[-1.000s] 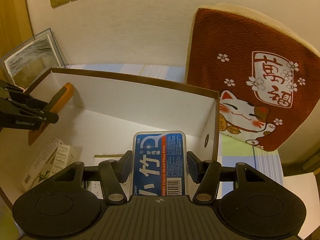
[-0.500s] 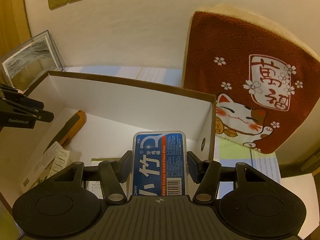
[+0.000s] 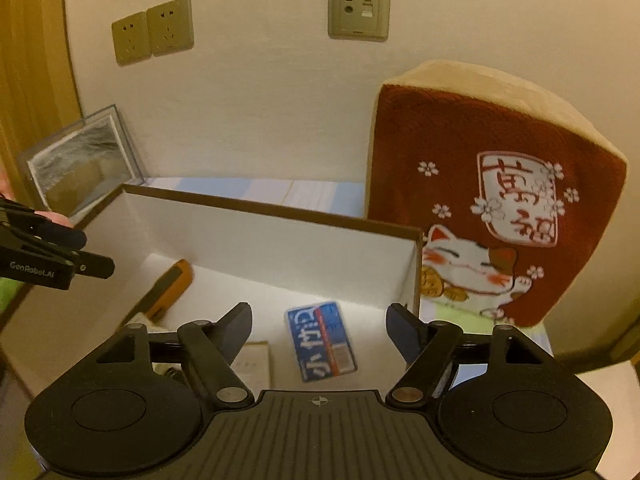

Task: Organize rigid objects
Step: 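Open the right tool to drop the floss box while the left tool releases the orange-handled tool, then withdraw both open tools from the brown box back over the table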

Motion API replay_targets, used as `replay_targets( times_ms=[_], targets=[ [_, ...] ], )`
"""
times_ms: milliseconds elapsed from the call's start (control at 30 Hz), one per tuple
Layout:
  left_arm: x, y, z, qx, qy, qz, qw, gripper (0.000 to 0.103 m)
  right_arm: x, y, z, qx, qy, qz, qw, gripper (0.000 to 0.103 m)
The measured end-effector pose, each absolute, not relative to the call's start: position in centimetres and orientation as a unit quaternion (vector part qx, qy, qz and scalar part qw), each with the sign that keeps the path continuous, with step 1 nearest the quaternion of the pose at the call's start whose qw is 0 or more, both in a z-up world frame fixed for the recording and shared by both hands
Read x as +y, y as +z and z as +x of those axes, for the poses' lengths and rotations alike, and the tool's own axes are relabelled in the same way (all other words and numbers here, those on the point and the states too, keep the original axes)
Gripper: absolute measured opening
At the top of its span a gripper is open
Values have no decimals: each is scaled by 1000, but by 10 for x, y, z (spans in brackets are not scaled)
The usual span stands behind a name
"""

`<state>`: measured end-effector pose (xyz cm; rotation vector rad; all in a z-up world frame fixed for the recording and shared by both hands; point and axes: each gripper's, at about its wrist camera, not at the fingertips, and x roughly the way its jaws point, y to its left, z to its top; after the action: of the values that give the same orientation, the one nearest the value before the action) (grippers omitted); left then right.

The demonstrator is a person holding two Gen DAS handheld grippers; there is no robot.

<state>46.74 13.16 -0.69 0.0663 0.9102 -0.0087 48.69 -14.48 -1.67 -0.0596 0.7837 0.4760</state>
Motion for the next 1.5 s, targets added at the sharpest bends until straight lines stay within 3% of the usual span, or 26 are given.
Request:
replay_targets(
  times_ms=[1000, 1500],
  targets=[
    [116, 65, 347, 372, -1, -41, 927, 57, -182, 35, 382, 376, 236, 59, 894, 73],
    [124, 51, 261, 384, 34, -67, 920, 57, -204, 29, 319, 398, 230, 77, 884, 73]
  ],
)
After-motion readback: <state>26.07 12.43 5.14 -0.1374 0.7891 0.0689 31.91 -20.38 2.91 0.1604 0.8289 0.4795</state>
